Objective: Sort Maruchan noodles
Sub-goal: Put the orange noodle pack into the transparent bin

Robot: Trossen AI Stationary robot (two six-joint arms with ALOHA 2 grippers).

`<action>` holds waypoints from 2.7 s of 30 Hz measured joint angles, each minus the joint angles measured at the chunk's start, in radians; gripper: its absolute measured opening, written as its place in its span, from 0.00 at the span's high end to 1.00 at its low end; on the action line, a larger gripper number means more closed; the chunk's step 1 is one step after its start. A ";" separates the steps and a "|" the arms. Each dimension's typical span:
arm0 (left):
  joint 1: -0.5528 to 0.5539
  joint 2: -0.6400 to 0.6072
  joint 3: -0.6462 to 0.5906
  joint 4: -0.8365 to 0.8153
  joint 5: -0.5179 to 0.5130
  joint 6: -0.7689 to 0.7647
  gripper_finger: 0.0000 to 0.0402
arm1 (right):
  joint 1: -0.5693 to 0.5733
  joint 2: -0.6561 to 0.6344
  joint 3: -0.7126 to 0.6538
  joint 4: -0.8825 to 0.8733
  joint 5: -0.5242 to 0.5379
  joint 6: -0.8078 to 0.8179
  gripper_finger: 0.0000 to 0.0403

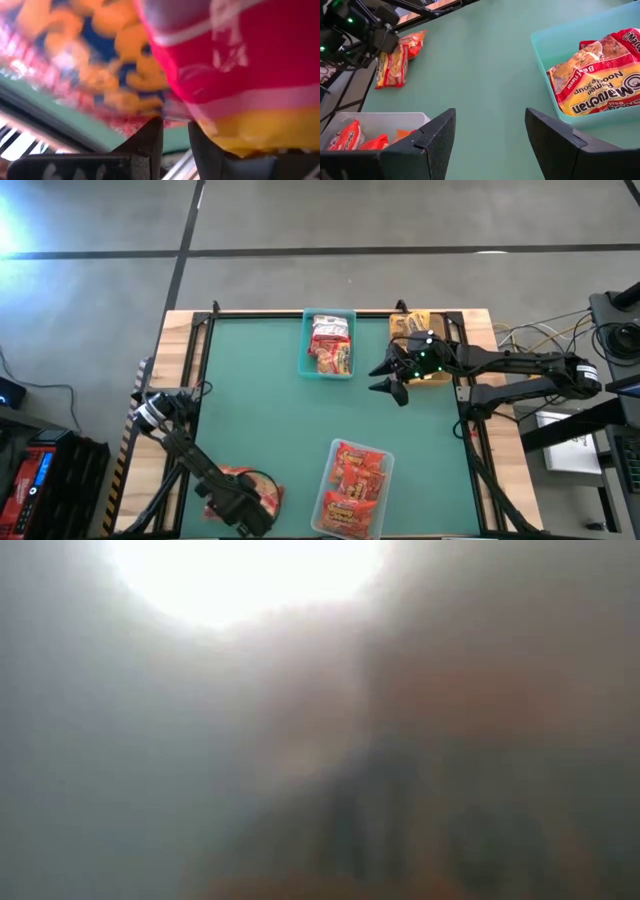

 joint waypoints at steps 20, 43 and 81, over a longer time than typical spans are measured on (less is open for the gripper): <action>0.416 -0.006 -0.066 0.051 -0.553 0.563 0.81 | 0.000 0.000 0.000 0.000 0.000 -0.005 0.44; 0.556 -0.142 0.027 -0.114 -1.040 0.576 0.81 | 0.006 0.000 -0.165 0.036 0.090 0.117 0.44; 0.653 -0.153 -0.189 0.513 -1.057 0.703 0.81 | 0.113 0.027 -0.364 0.330 0.239 0.342 0.44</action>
